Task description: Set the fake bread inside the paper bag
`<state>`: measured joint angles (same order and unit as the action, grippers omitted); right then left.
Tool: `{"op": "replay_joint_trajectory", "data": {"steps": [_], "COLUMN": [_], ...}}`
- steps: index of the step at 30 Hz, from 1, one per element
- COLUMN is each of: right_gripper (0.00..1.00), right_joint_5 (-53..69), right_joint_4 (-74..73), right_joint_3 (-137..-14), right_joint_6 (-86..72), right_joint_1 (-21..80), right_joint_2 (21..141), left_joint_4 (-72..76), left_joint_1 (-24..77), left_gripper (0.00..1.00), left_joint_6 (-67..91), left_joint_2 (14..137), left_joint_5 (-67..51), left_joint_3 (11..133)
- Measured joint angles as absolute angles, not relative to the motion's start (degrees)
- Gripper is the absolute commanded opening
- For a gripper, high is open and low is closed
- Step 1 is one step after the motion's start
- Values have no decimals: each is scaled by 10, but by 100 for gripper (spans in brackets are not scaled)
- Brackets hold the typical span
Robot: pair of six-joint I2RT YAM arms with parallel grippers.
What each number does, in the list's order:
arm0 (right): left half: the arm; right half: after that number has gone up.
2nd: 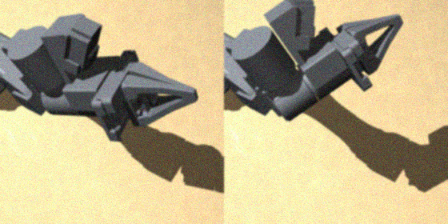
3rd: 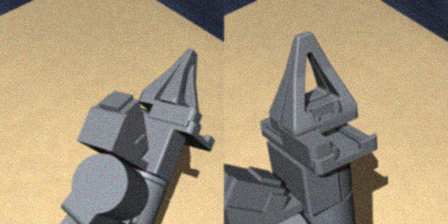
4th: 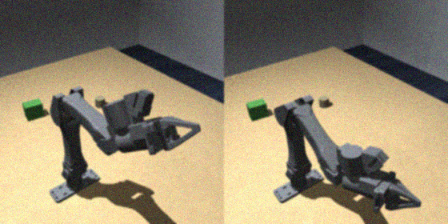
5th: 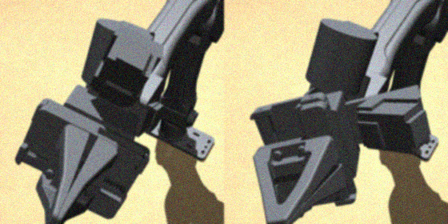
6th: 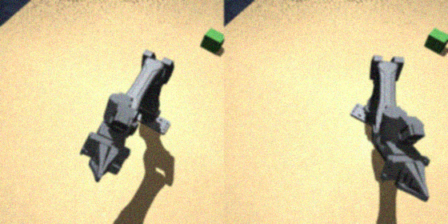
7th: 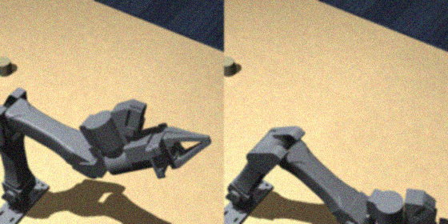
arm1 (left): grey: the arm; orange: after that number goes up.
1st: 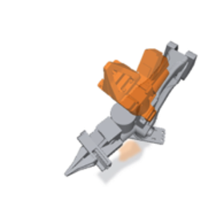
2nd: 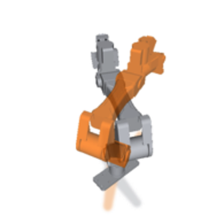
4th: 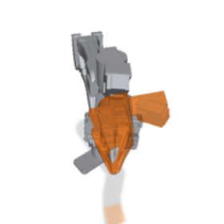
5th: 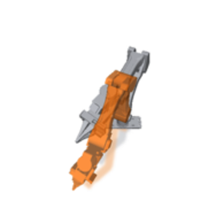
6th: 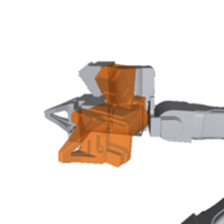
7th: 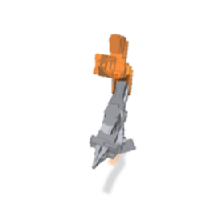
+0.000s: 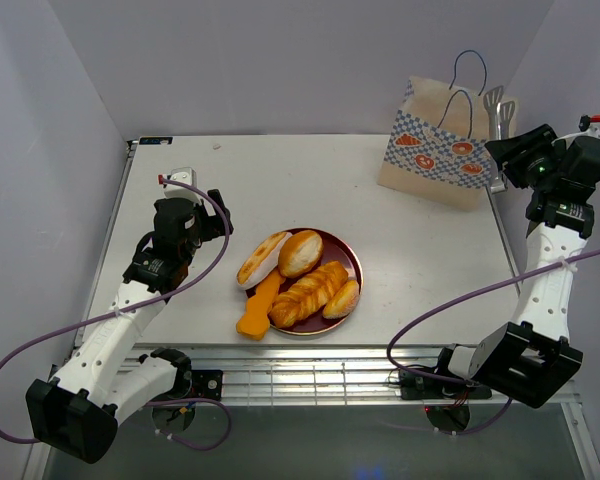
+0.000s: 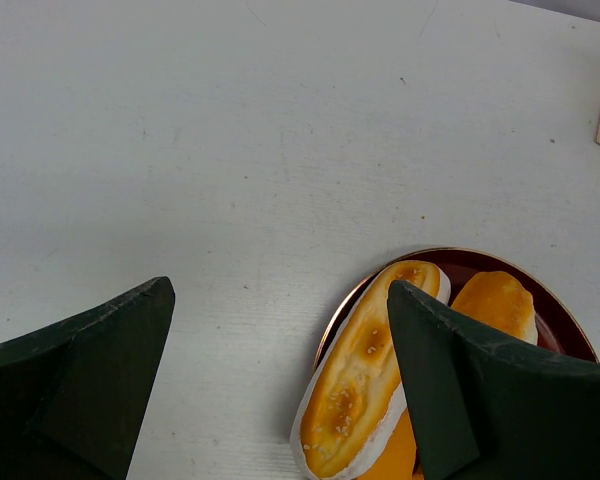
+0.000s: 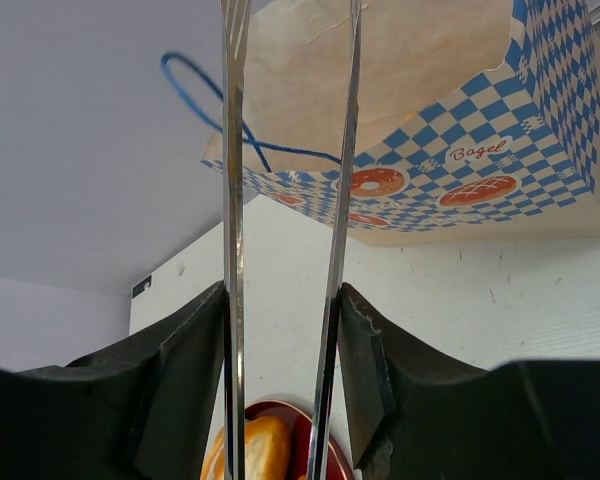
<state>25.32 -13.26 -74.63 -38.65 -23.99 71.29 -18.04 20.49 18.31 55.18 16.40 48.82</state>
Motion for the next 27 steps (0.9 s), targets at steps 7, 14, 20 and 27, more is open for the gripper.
{"op": "replay_joint_trajectory", "data": {"steps": [7,14,20,27], "right_gripper": [53,53,53,54], "right_joint_5": [251,257,298,339], "right_joint_4": [-137,-118,-100,-121], "right_joint_3": [-748,-715,-681,-627], "right_joint_6": [-378,-368,-349,-275], "right_joint_1": [-240,-232,-173,-49], "right_joint_2": [674,550,510,509], "left_joint_4": [-180,-180,-180,-180], "left_joint_1": [205,205,205,205], "left_gripper": [98,98,98,98], "left_joint_6": [183,183,183,185], "left_joint_2": [552,552,552,552], "left_joint_5": [163,163,163,164], "left_joint_3": [488,488,488,488]}}
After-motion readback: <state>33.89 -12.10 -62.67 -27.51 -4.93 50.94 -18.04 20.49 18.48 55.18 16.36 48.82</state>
